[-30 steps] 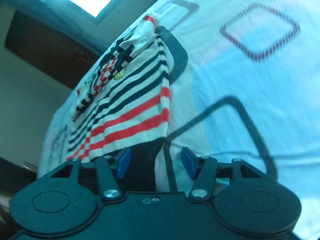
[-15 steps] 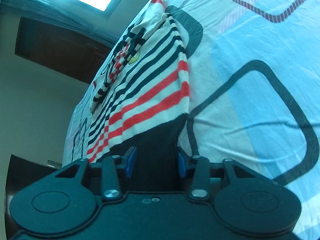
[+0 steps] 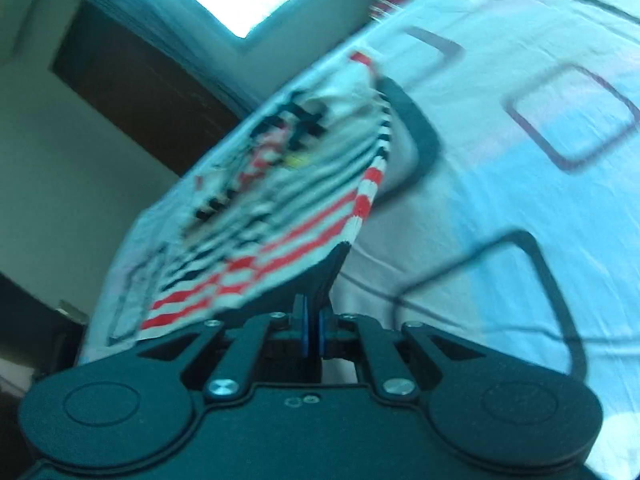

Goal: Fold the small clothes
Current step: 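Lift the black hem with both tools and fold it toward the collar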

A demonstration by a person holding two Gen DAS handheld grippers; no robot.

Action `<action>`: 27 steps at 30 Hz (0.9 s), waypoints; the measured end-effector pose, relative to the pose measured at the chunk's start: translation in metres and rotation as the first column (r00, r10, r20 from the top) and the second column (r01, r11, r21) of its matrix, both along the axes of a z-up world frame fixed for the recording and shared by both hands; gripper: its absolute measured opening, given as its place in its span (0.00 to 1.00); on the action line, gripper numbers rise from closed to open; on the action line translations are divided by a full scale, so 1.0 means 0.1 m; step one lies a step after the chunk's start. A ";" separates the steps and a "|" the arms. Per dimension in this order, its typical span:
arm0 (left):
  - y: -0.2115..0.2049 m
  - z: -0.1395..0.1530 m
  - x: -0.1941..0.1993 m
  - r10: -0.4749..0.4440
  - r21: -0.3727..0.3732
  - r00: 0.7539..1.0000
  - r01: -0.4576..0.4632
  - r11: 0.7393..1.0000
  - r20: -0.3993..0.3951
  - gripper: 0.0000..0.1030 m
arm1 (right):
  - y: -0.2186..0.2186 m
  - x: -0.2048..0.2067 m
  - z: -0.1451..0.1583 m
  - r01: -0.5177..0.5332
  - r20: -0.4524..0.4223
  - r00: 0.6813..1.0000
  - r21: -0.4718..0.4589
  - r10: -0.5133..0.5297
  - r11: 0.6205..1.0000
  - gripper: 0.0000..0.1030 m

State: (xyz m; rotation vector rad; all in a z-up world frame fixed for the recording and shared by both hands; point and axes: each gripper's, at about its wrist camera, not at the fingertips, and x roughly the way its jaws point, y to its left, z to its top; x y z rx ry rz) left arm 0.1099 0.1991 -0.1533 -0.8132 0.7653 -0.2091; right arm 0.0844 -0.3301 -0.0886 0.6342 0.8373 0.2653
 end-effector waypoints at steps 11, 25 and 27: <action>0.02 0.17 0.12 0.047 -0.080 0.996 -0.041 0.996 0.071 0.05 | -0.02 0.00 0.10 0.064 0.065 0.996 0.043 -0.067 0.997 0.05; 0.02 1.34 2.08 0.024 -0.040 0.966 -0.014 0.999 0.258 0.05 | -0.03 1.81 1.09 0.057 0.268 0.961 0.056 -0.070 0.997 0.05; 0.00 1.35 2.39 0.016 -0.019 0.969 -0.011 1.000 0.245 0.05 | -0.05 2.16 1.06 0.061 0.254 0.964 0.075 -0.078 0.995 0.05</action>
